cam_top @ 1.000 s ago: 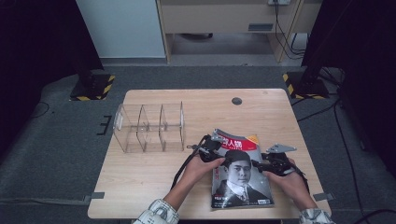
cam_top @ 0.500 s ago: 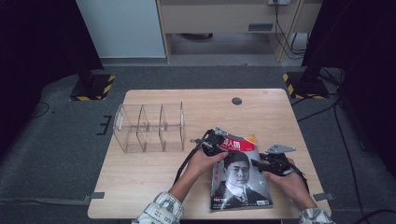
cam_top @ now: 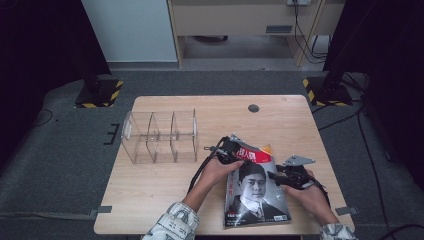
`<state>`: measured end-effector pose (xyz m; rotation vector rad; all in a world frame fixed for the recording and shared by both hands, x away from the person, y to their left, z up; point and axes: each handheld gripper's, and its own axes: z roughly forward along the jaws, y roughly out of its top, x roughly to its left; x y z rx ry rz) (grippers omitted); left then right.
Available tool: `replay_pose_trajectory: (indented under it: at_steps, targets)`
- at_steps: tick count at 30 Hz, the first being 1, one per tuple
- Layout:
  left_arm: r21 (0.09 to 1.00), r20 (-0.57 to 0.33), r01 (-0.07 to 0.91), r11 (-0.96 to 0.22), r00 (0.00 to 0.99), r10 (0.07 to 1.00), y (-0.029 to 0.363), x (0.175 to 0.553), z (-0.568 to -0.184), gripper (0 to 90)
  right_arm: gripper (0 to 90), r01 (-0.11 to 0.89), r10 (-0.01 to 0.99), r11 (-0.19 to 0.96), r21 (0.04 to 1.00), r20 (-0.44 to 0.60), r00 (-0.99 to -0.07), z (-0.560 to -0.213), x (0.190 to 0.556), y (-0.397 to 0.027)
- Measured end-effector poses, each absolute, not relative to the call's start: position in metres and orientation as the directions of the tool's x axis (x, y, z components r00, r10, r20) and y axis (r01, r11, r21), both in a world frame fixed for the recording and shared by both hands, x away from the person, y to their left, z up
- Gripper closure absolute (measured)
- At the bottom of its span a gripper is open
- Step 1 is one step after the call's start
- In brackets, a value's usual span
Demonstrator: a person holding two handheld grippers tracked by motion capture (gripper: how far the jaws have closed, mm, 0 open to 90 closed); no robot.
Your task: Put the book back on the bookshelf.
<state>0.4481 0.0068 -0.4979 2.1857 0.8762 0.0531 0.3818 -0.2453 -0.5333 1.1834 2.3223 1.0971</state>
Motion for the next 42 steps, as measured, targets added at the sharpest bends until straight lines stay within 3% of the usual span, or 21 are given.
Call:
replay_pose_trajectory:
  at_steps: [11, 15, 20, 26, 33, 36, 42]
  targets:
    - [0.662, -0.242, 0.585, -0.468, 0.758, 0.606, 0.006, 0.448, -0.496, 71.4, 51.8, 0.552, 0.793, 0.362, 0.751, 0.063, -0.606, -0.533, 0.381, -0.245]
    - [0.666, -0.246, 0.585, -0.464, 0.758, 0.604, 0.006, 0.448, -0.493, 74.7, 51.9, 0.548, 0.791, 0.365, 0.753, 0.06, -0.609, -0.533, 0.381, -0.245]
    - [0.661, -0.238, 0.579, -0.478, 0.765, 0.598, 0.004, 0.449, -0.49, 74.2, 52.0, 0.55, 0.792, 0.364, 0.752, 0.061, -0.607, -0.533, 0.38, -0.244]
    - [0.661, -0.246, 0.582, -0.474, 0.765, 0.596, 0.005, 0.453, -0.489, 62.6, 52.5, 0.55, 0.789, 0.365, 0.751, 0.063, -0.611, -0.533, 0.38, -0.245]
    - [0.658, -0.257, 0.588, -0.47, 0.763, 0.593, 0.004, 0.46, -0.489, 59.8, 53.4, 0.535, 0.783, 0.379, 0.755, 0.047, -0.62, -0.533, 0.38, -0.245]
    - [0.657, -0.247, 0.588, -0.472, 0.76, 0.602, 0.003, 0.459, -0.486, 75.0, 53.4, 0.532, 0.782, 0.38, 0.756, 0.045, -0.622, -0.533, 0.38, -0.245]
    - [0.657, -0.259, 0.594, -0.463, 0.756, 0.602, 0.004, 0.456, -0.482, 80.8, 52.2, 0.55, 0.787, 0.35, 0.758, 0.081, -0.611, -0.533, 0.379, -0.249]
